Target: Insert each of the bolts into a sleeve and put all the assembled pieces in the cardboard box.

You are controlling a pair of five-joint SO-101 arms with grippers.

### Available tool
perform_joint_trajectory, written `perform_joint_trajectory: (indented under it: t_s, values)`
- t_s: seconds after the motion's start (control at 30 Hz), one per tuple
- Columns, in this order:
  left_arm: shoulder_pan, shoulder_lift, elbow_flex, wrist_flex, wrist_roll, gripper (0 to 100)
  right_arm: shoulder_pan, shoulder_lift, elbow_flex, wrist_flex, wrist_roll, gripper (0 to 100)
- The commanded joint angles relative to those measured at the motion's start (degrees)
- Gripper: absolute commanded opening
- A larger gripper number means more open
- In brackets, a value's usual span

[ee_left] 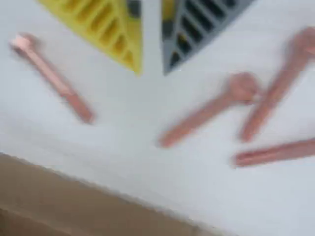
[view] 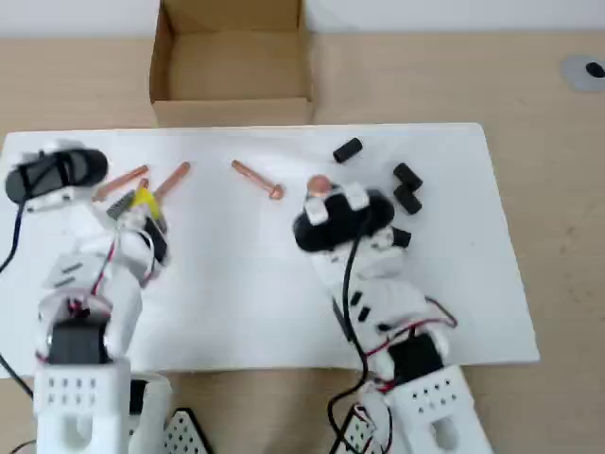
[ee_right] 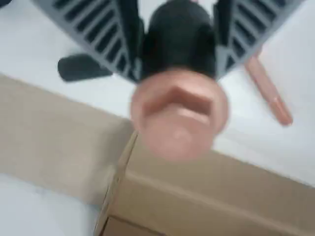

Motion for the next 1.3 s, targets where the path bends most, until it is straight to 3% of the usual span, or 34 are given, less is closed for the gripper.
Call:
perform_joint_trajectory:
  t_s: [0.0, 0.1, 0.57, 0.83, 1.27]
  values:
    - [-2.3, 6.8, -0.5, -3.3, -0.4, 3, 0.9, 13.8, -15.2, -0.5, 0.4, 0.9]
    - [-1.4, 8.1, 0.1, -3.8, -4.2, 2, 0.9, 26.1, -24.5, -0.5, 0.4, 0.9]
    - [0.0, 8.3, 15.2, -21.2, -4.1, 2, 0.9, 67.1, -62.2, -0.5, 0.4, 0.9]
    - [0.1, 9.6, 16.5, -21.5, -4.1, 3, 1.4, 89.0, -85.1, -0.6, 0.3, 0.9]
    - [0.3, 25.2, 8.9, -21.6, -3.3, 2, 5.3, 122.3, -120.7, -0.1, -1.8, 0.9]
